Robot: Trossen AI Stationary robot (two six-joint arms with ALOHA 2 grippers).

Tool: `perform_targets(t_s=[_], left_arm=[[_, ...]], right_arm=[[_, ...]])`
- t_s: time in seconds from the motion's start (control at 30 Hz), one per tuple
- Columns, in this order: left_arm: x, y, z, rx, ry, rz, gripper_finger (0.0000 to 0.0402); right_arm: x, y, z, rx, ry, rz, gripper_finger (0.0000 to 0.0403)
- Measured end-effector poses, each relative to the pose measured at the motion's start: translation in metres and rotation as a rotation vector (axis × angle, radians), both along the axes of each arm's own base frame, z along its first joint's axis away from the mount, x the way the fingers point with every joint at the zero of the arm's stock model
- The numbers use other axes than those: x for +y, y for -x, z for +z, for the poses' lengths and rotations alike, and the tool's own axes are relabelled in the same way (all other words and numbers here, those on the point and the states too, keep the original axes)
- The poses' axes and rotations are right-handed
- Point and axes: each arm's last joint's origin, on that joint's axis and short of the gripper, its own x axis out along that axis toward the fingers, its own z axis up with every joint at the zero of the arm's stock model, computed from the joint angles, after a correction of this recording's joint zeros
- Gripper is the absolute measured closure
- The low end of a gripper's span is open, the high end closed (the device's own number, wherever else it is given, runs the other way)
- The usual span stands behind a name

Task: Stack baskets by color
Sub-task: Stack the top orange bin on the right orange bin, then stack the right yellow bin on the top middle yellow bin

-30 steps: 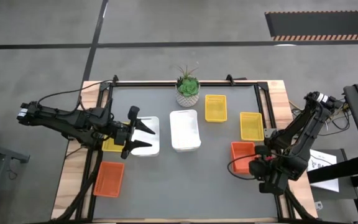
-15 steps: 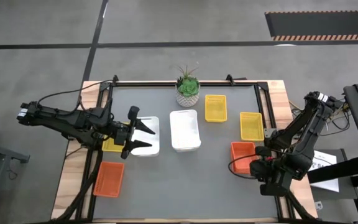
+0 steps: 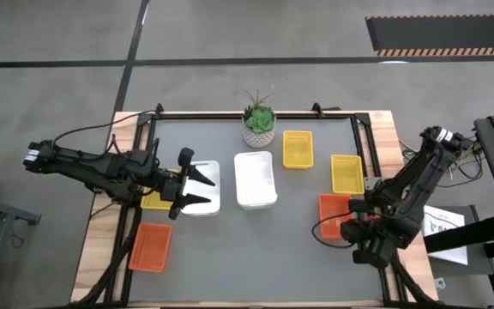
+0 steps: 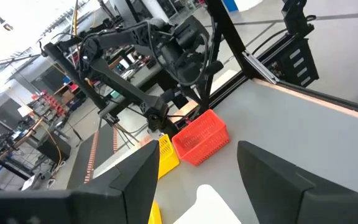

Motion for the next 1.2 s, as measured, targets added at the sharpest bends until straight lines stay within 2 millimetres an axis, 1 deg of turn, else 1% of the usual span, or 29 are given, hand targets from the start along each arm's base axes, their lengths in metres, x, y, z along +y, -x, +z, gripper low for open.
perform_targets(t_s=[0.13, 0.23, 0.3, 0.4, 0.53, 0.6, 0.73, 0.93, 1.07, 1.2], left_arm=[[0.0, 0.0, 0.0, -0.001, 0.0, 0.0, 0.0201], [0.0, 0.0, 0.0, 0.004, 0.023, 0.003, 0.0201], [0.0, -0.001, -0.002, 0.012, 0.049, 0.007, 0.0201], [-0.001, -0.003, -0.011, 0.024, 0.092, 0.012, 0.0201], [-0.002, -0.008, -0.025, 0.002, 0.119, 0.013, 0.0201], [-0.002, -0.011, -0.033, -0.006, 0.122, 0.012, 0.0201], [-0.003, -0.015, -0.043, -0.049, 0.13, 0.01, 0.0201], [-0.003, -0.017, -0.045, -0.05, 0.133, 0.01, 0.0201], [-0.003, -0.018, -0.043, -0.071, 0.139, 0.014, 0.0201], [-0.002, -0.018, -0.041, -0.099, 0.112, 0.062, 0.0201]], right_arm=[[-0.003, -0.001, -0.011, 0.0, -0.002, -0.019, 0.0394], [-0.003, -0.002, -0.009, -0.005, -0.011, -0.035, 0.0394], [-0.002, -0.003, -0.006, -0.039, -0.008, -0.052, 0.0394], [-0.004, -0.008, 0.0, -0.21, 0.052, -0.149, 0.0394], [-0.012, -0.017, 0.005, -0.52, 0.14, -0.342, 0.0394], [-0.018, -0.022, 0.006, -0.585, 0.168, -0.4, 0.0394], [-0.026, -0.039, 0.005, -0.622, 0.186, -0.459, 0.0394], [-0.033, -0.071, -0.005, -0.654, 0.258, -0.384, 0.0394], [-0.046, -0.091, -0.007, -0.617, 0.195, -0.372, 0.0394], [-0.066, -0.103, -0.008, -0.568, 0.142, -0.414, 0.0394]])
